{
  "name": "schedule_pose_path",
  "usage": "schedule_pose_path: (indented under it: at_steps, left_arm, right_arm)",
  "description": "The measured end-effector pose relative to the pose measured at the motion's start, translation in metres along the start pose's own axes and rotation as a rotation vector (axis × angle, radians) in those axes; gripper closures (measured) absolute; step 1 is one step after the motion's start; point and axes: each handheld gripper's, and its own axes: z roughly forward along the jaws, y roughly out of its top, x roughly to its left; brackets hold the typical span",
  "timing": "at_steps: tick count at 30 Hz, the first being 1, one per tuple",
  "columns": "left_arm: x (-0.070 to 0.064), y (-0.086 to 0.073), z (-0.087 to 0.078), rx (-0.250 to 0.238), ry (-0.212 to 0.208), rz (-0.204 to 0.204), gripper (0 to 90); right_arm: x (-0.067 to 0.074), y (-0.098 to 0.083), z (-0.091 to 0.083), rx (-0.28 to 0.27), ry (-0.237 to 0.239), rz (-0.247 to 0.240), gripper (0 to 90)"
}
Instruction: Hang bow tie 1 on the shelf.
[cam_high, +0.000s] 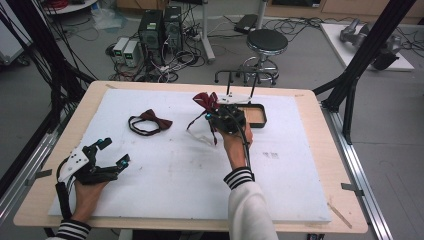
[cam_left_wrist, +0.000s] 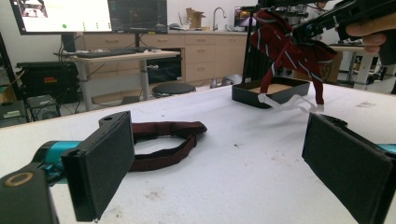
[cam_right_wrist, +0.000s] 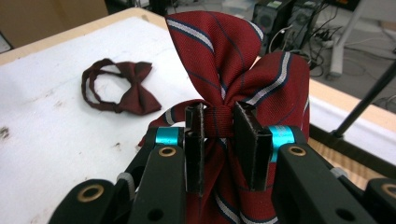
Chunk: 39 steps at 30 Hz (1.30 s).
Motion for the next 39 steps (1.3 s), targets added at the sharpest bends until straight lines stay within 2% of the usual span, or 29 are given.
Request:
schedule_pose_path:
  at_steps: [9, 18, 31, 39]
  left_arm:
    - [0.0, 0.0, 0.0, -0.001, -0.001, 0.0, 9.6]
    - [0.0, 0.0, 0.0, -0.002, -0.001, 0.0, 9.6]
    - [0.0, 0.0, 0.0, 0.003, -0.001, 0.005, 9.6]
    - [0.0, 0.0, 0.001, -0.001, 0.0, -0.002, 9.7]
  right_arm:
    - [-0.004, 0.003, -0.012, -0.061, -0.039, -0.014, 74.2]
    - [-0.01, 0.004, -0.026, -0.12, -0.068, -0.006, 74.2]
    - [-0.023, 0.008, -0.048, -0.171, -0.115, 0.0, 74.2]
    - [-0.037, 0.011, -0.059, -0.202, -0.137, 0.034, 74.2]
